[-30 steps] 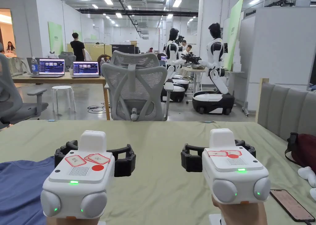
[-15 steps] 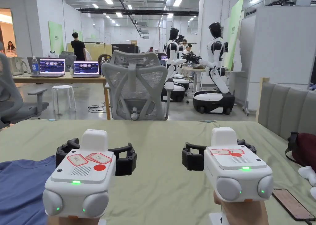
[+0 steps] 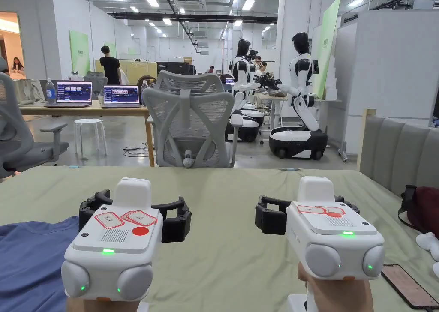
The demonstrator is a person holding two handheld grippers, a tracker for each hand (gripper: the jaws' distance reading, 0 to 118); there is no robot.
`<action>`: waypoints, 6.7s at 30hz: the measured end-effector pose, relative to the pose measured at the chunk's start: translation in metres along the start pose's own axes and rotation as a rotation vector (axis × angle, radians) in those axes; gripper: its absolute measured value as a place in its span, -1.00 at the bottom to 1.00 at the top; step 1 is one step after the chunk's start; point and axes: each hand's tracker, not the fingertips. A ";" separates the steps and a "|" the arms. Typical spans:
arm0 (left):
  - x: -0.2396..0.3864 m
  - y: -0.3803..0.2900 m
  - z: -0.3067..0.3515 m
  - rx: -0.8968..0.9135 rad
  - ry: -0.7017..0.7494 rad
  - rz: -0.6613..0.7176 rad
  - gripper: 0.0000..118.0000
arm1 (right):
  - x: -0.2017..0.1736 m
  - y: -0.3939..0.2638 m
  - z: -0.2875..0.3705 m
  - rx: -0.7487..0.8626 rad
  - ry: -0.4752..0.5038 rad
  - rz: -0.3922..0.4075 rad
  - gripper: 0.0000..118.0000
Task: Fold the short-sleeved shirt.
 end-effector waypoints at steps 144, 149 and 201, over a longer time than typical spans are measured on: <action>0.090 -0.064 -0.318 -0.434 -0.412 -0.031 0.68 | 0.059 -0.037 -0.264 -0.350 0.030 0.008 -1.00; 0.012 -0.048 -0.266 -0.378 -0.248 0.040 -0.70 | 0.024 -0.037 -0.255 -0.329 0.086 0.003 -1.00; -0.169 -0.102 -0.367 -0.904 -0.071 0.152 -1.00 | 0.100 -0.121 -0.434 -0.742 0.133 0.032 0.98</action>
